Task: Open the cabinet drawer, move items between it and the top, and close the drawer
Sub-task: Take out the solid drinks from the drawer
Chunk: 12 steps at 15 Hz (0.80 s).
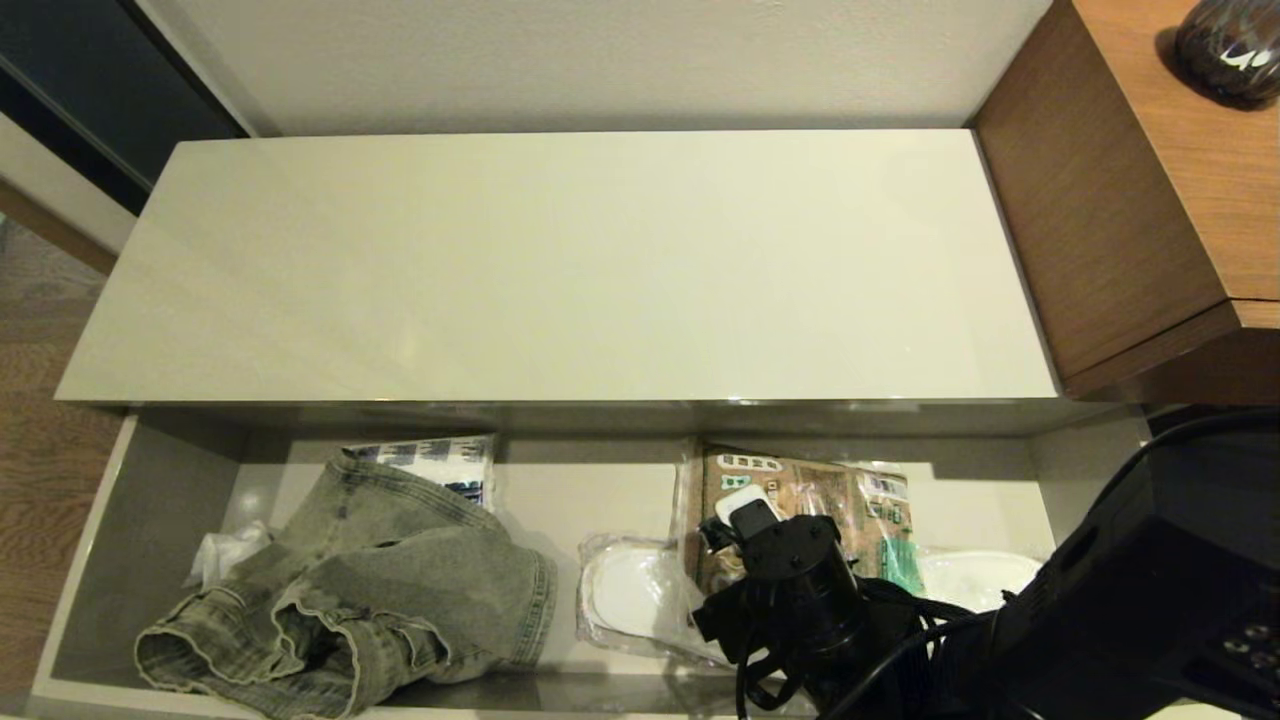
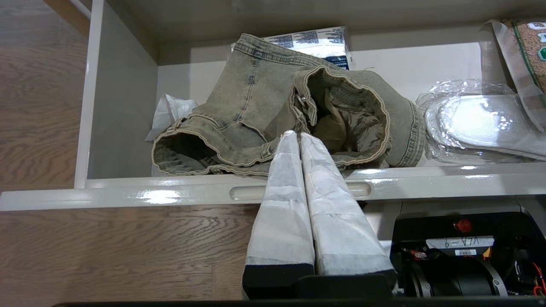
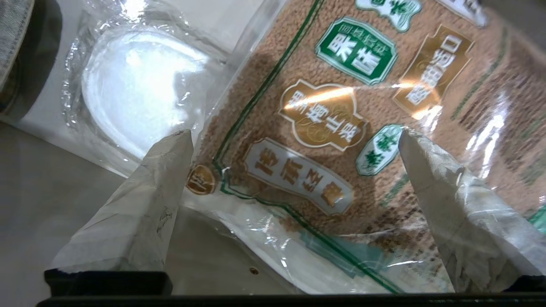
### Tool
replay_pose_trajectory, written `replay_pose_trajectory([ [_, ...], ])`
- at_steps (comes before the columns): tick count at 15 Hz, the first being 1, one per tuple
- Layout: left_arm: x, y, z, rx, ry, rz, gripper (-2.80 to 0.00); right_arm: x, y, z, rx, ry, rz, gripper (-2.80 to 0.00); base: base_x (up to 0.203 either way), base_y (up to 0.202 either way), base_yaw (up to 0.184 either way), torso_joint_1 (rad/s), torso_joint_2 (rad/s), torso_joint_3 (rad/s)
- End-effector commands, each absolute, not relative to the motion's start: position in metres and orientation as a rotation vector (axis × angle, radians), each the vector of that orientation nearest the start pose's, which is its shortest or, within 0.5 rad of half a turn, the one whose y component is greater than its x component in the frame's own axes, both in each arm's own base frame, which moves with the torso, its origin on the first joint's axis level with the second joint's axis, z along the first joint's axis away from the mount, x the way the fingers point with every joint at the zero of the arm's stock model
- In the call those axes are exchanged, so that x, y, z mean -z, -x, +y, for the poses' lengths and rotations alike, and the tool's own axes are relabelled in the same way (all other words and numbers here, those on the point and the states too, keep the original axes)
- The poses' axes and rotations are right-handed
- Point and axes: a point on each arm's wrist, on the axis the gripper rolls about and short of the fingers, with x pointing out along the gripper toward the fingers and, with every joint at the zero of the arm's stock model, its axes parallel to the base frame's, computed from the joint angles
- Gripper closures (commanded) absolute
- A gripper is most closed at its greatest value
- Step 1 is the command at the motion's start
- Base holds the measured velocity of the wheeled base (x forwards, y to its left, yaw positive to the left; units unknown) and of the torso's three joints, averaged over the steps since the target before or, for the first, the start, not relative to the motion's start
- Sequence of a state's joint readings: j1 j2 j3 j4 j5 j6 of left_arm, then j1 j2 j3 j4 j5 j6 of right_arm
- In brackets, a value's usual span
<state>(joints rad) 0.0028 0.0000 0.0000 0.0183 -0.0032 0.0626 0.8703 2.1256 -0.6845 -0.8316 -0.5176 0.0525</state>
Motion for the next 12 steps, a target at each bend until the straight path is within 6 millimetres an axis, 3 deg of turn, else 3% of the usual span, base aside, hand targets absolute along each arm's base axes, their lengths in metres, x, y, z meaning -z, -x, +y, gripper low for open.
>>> replay_pose_trajectory([
  [1, -0.074, 0.023, 0.0, 0.001, -0.063, 0.02, 0.0, -0.018, -0.228, 0.251, -0.312, 0.334, 0.51, -2.8, 0.0, 0.0, 0.0, 0.0, 0.0, 0.0],
  [5, -0.074, 0.023, 0.0, 0.001, -0.063, 0.02, 0.0, -0.004, -0.228, 0.25, -0.302, 0.291, 0.485, -2.8, 0.0, 0.0, 0.0, 0.0, 0.0, 0.0],
  [12, -0.074, 0.023, 0.0, 0.001, -0.063, 0.02, 0.0, 0.003, -0.236, 0.242, -0.259, 0.267, 0.495, -2.8, 0.0, 0.0, 0.0, 0.0, 0.0, 0.0],
])
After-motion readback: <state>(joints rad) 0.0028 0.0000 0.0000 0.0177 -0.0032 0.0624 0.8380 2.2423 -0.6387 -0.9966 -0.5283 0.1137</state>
